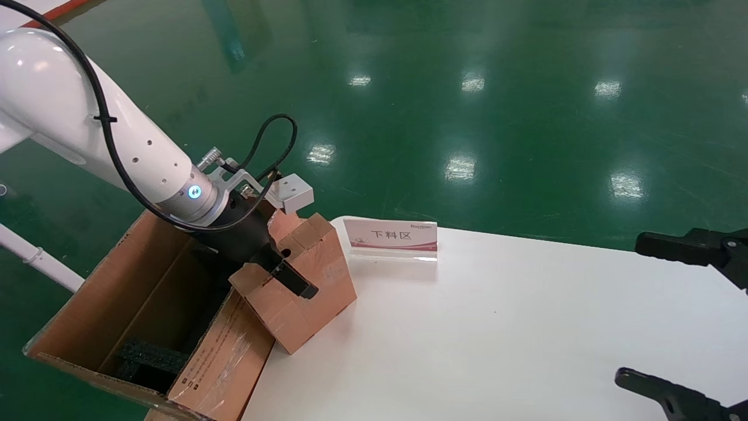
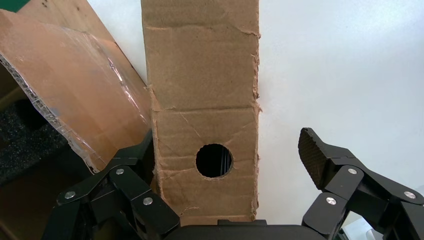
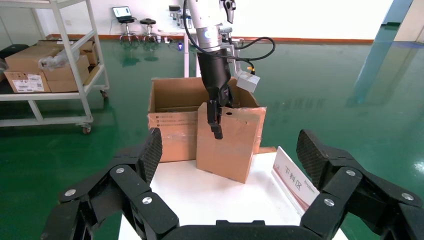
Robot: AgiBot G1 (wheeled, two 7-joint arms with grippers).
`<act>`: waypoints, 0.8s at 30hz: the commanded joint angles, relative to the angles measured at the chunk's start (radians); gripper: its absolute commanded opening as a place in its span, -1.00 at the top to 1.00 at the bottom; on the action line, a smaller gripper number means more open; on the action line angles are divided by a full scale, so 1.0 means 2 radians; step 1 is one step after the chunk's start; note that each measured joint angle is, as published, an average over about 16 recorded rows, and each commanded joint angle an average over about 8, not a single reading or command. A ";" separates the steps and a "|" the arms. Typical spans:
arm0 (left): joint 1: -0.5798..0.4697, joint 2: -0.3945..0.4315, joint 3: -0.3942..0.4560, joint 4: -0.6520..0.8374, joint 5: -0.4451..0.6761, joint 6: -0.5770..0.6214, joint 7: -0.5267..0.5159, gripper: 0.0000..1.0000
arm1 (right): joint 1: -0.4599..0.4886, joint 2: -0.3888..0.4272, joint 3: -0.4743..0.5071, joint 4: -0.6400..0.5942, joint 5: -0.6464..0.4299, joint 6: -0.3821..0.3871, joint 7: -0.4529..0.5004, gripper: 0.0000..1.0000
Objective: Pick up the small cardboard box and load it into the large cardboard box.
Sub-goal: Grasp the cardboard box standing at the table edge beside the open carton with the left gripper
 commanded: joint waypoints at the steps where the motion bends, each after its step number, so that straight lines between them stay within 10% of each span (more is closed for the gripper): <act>1: 0.000 0.000 0.000 0.001 -0.001 0.001 0.000 0.96 | 0.000 0.000 0.000 0.000 0.000 0.000 0.000 -1.00; 3: 0.000 0.001 0.000 0.001 -0.001 0.001 0.000 1.00 | 0.000 0.000 0.000 0.000 0.000 0.000 0.000 -1.00; 11: 0.001 0.001 0.000 0.002 -0.002 0.002 0.000 1.00 | 0.000 0.000 0.000 0.000 0.000 0.000 0.000 0.97; 24: 0.001 0.001 -0.001 0.003 -0.003 0.003 0.000 1.00 | 0.000 0.000 0.000 0.000 0.000 0.000 0.000 1.00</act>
